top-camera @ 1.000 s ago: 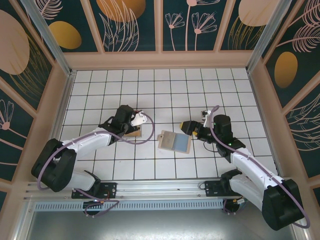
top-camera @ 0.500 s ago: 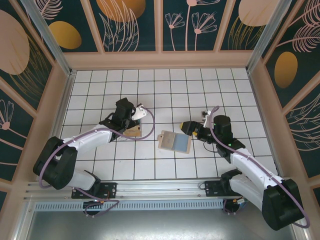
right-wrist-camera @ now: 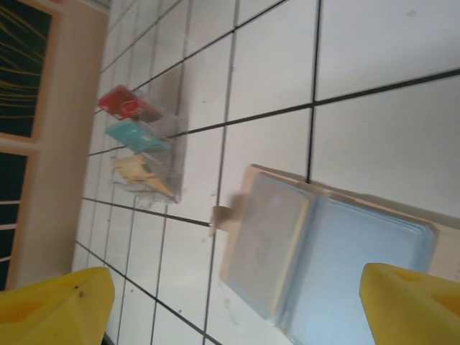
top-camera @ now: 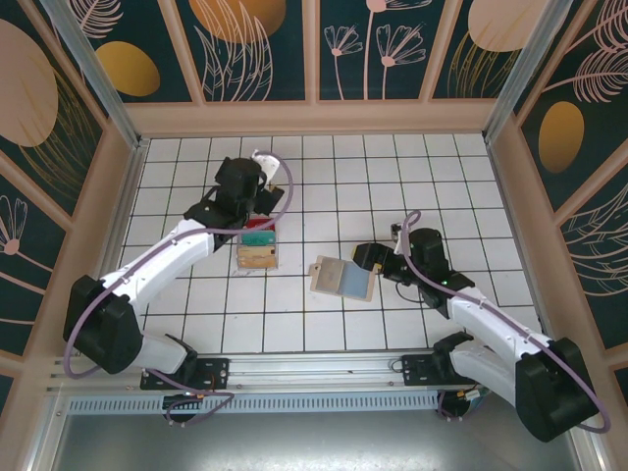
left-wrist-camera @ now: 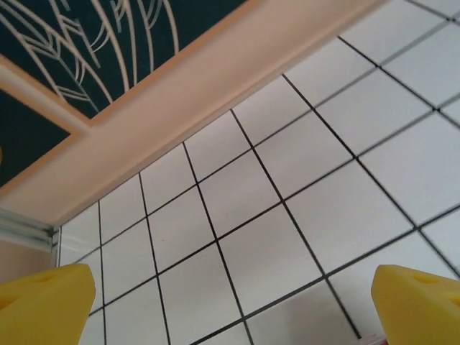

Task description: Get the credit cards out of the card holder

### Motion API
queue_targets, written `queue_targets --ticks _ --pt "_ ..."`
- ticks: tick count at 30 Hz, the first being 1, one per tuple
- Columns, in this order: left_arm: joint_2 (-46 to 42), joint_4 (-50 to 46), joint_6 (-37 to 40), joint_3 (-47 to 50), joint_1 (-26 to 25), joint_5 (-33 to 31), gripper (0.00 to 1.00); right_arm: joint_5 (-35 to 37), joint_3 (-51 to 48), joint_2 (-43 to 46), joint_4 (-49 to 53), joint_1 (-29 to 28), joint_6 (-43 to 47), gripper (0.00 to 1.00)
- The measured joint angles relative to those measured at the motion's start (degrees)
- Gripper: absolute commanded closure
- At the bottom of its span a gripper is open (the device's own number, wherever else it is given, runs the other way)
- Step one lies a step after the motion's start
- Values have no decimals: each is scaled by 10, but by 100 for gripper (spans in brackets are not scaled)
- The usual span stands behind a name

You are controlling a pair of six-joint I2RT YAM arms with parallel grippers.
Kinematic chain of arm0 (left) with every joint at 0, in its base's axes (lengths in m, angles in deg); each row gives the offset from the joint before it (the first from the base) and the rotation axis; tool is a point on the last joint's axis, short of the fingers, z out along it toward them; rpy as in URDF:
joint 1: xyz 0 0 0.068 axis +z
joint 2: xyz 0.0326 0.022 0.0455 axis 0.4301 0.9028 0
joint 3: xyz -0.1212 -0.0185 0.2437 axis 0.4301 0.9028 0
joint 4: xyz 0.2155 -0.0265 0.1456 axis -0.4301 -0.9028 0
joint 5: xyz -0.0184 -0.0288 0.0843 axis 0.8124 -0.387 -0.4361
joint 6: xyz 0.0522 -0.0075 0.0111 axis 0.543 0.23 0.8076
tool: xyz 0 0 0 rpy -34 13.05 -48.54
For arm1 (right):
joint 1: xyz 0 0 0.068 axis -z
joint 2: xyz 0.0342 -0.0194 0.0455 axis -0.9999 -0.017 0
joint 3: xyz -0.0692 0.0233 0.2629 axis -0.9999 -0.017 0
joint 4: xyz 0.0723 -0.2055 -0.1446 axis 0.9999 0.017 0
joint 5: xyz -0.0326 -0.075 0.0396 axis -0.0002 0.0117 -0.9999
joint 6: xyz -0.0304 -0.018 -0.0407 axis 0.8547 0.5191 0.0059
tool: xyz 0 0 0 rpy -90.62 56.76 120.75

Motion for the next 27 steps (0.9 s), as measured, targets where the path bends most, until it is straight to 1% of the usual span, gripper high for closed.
queue_targets --ticks 1,4,6,9,10,12,14,16,19,23,27 --pt "10 -23 -32 -23 0 -2 8 9 1 -6 7 -1 2 25" --pt "38 -72 -114 -63 0 11 12 33 2 -21 25 -5 3 35" --pt "45 -98 -163 -67 0 34 16 48 2 -27 34 -7 4 38" --pt "47 -132 -233 -67 0 82 23 68 2 -35 52 -11 4 46" --pt "47 -136 -257 -67 0 101 27 72 2 -38 58 -12 4 47" --pt "46 -134 -304 -63 0 137 31 79 2 -43 66 -13 3 50" --pt "39 -122 -355 -41 -1 178 32 83 0 -47 69 -14 2 52" --pt "33 -114 -399 -14 -5 209 32 83 -3 -48 70 -16 0 58" --pt "31 -104 -454 21 -26 239 33 84 -9 -54 71 -18 -2 65" --pt "32 -87 -508 46 -75 269 35 85 -15 -75 72 -21 -3 67" --pt "45 -62 -542 58 -116 292 38 88 -15 -95 72 -26 -3 68"
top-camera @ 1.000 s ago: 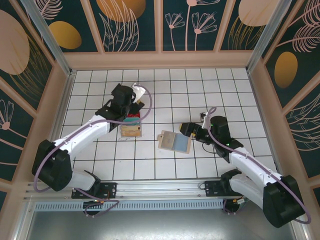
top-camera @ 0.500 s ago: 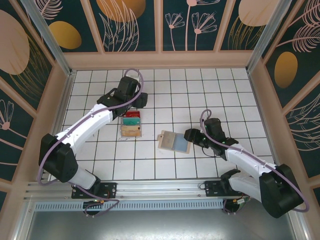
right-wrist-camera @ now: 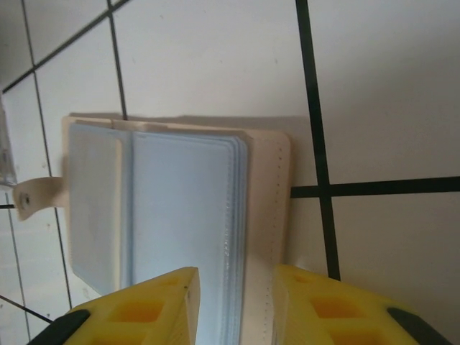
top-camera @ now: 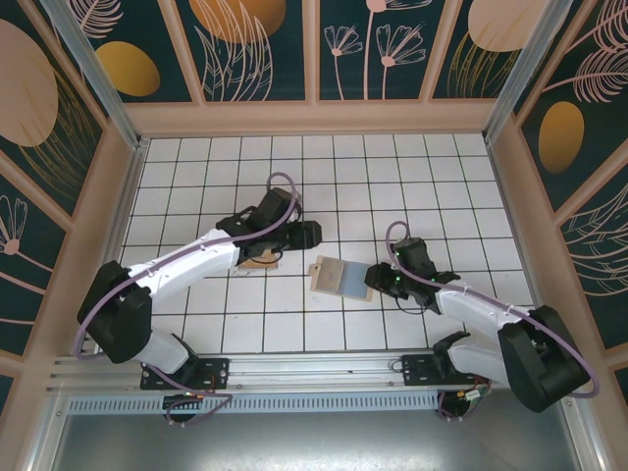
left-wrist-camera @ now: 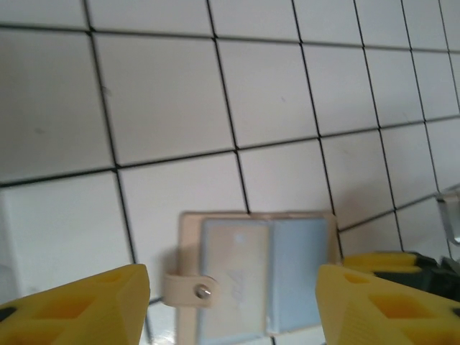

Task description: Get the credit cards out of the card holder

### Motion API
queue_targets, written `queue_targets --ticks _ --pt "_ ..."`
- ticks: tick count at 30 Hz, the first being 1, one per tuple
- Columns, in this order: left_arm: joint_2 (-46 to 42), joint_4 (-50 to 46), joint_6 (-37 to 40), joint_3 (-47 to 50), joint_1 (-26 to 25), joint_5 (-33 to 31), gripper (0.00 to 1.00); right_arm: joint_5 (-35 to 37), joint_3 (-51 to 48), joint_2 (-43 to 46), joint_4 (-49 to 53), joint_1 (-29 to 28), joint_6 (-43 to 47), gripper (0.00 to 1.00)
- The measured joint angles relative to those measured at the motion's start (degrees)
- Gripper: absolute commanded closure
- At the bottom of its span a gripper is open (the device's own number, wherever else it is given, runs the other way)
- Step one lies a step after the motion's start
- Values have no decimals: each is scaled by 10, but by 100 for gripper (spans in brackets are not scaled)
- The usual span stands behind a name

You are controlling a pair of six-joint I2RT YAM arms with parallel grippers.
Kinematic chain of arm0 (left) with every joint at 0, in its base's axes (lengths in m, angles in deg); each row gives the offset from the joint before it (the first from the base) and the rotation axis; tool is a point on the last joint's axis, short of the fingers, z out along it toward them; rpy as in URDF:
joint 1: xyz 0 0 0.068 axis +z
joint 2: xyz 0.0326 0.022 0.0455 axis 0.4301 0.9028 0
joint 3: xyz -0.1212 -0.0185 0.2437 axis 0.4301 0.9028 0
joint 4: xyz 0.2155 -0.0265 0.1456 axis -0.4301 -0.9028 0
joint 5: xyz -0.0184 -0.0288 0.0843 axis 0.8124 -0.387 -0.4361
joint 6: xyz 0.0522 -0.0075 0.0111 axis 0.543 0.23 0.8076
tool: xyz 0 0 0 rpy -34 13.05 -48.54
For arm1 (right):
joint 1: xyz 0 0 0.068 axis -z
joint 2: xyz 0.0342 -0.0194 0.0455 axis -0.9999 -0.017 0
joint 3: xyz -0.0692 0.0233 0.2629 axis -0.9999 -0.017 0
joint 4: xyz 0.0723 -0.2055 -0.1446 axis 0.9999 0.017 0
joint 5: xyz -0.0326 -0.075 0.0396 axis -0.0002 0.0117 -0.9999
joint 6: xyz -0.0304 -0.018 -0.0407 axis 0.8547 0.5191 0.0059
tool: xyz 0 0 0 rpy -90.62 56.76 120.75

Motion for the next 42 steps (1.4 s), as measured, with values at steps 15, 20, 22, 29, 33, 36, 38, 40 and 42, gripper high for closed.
queue_targets --ticks 15,20,22,29,33,36,38,40,42 --pt "113 6 -13 -5 -103 13 41 20 -1 -26 -1 -15 -10 79" --pt "146 -6 -13 -13 -103 12 41 23 -1 -26 -1 -16 -11 79" --pt "152 -13 -13 -16 -103 9 41 23 -1 -26 -1 -16 -11 79" --pt "171 -28 -13 -28 -103 -7 40 23 -1 -26 -1 -17 -11 79" --pt "182 -37 -13 -30 -103 -16 40 23 -3 -26 -7 -19 -13 79" --pt "185 -37 -13 -32 -103 -15 40 23 -6 -26 -13 -19 -15 79" --pt "185 -35 -13 -32 -103 -13 40 23 -7 -26 -15 -19 -15 79" --pt "185 -34 -13 -32 -102 -9 40 23 -7 -26 -16 -19 -16 79" --pt "185 -32 -12 -31 -101 -3 40 23 -7 -26 -16 -20 -20 79"
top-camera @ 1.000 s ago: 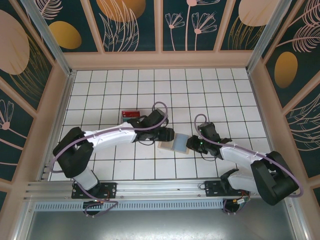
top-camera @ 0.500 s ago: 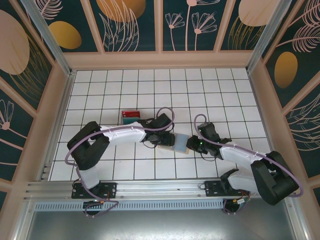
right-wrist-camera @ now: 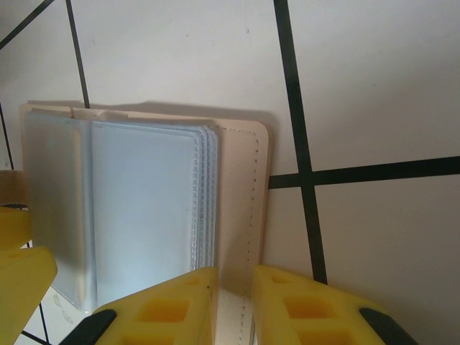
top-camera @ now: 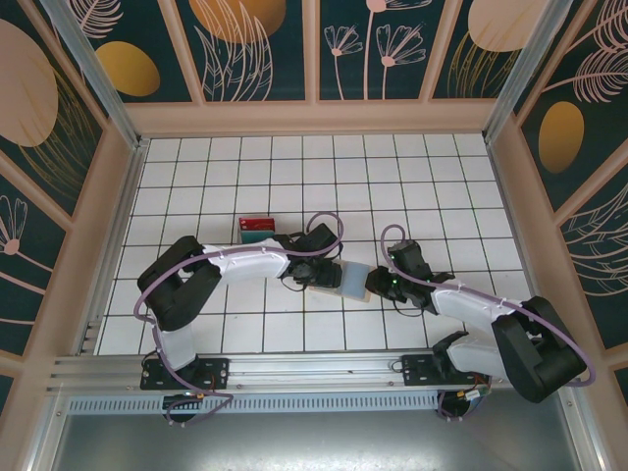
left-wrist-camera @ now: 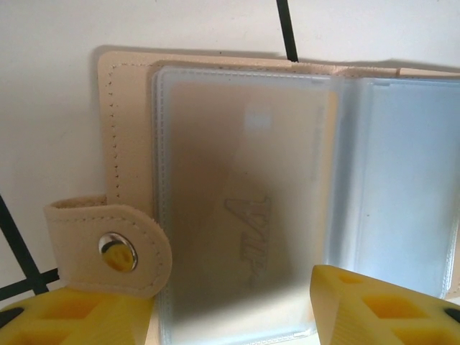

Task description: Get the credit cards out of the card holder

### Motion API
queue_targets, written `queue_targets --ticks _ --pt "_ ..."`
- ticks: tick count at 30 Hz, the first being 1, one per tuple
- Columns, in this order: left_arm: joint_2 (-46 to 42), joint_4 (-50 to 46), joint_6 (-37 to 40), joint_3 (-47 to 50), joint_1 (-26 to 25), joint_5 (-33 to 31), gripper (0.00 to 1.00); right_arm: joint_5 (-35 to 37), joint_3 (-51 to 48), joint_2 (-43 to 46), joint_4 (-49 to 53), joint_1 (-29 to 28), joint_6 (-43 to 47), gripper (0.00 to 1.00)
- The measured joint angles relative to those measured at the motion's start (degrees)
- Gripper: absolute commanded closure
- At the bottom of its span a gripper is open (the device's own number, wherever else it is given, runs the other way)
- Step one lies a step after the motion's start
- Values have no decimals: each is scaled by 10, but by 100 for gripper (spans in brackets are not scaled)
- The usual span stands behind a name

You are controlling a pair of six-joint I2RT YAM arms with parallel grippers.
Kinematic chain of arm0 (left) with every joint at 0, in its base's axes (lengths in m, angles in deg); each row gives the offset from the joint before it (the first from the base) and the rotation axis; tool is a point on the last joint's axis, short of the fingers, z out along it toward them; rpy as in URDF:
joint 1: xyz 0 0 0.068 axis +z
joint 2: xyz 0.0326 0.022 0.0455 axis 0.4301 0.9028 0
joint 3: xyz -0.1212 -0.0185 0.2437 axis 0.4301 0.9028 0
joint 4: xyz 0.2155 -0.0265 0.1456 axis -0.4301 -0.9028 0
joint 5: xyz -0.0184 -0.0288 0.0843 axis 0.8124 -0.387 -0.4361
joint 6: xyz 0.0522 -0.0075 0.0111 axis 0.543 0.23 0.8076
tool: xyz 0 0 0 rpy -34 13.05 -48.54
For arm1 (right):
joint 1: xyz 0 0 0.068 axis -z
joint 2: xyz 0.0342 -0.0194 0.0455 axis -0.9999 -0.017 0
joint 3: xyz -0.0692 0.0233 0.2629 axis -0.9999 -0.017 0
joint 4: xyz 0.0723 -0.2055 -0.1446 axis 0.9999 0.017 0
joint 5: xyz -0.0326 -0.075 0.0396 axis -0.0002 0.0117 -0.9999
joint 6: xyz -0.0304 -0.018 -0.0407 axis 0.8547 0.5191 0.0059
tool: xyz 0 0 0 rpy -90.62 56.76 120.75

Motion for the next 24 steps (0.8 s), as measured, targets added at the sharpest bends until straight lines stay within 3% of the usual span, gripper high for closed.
queue_targets --ticks 24 --pt "0 37 14 9 3 70 36 4 -1 -8 -8 -2 -6 79"
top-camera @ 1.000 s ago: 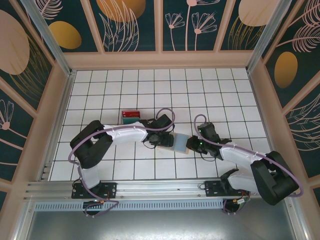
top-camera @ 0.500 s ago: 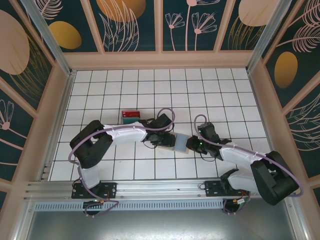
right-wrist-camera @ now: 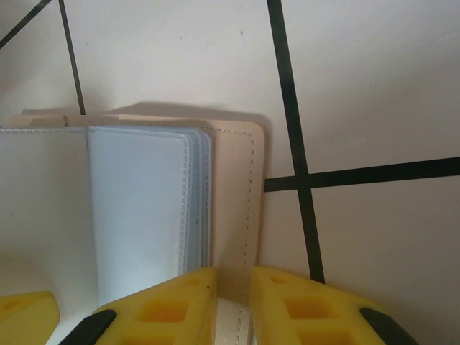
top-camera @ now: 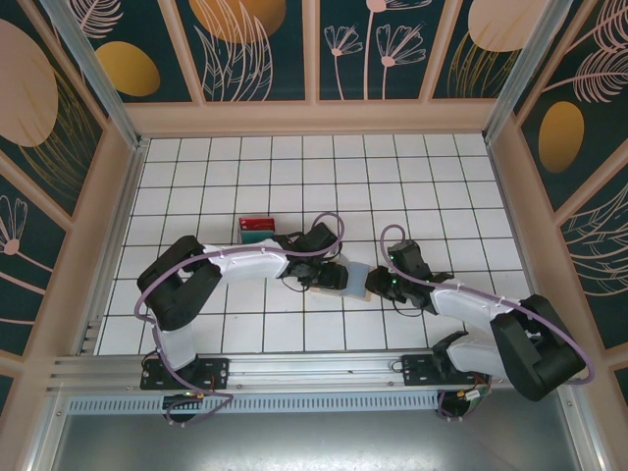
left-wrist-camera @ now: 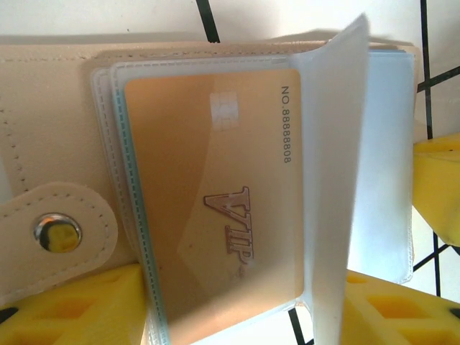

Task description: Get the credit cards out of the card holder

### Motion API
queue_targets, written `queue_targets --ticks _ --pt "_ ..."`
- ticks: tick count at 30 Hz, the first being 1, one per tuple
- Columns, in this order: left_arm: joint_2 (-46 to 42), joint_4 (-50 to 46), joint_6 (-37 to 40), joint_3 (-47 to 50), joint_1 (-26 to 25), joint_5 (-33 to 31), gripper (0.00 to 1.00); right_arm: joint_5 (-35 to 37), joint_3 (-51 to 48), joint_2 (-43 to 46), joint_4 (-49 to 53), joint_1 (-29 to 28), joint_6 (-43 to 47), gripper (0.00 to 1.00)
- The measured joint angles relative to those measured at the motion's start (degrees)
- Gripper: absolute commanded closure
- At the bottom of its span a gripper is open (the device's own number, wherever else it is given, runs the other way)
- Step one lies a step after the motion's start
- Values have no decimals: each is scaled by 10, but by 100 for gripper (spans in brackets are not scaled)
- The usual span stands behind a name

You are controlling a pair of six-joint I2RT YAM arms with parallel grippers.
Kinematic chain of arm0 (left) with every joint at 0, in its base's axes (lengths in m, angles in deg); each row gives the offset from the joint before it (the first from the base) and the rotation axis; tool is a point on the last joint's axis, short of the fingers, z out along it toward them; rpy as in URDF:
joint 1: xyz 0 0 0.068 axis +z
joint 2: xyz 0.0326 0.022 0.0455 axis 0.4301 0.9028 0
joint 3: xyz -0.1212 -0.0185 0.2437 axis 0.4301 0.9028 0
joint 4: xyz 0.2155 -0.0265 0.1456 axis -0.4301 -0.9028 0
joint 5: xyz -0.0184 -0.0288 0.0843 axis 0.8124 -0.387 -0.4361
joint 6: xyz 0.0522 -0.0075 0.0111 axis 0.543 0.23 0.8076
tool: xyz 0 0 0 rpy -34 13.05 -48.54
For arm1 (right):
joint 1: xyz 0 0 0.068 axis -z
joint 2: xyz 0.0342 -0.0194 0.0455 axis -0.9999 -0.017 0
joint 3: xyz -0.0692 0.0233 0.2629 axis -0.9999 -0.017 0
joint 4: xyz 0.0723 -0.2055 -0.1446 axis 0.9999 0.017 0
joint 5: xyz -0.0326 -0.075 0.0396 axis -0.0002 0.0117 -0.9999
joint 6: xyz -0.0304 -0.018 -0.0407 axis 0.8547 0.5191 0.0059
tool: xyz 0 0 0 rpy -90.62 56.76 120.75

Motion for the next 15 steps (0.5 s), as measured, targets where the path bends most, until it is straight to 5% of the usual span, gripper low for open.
queue_targets --ticks 11,15 --pt "-2 19 17 0 0 26 1 0 2 -9 -7 0 0 78" --pt "-3 23 20 -1 0 32 2 0 3 -10 -7 0 0 77"
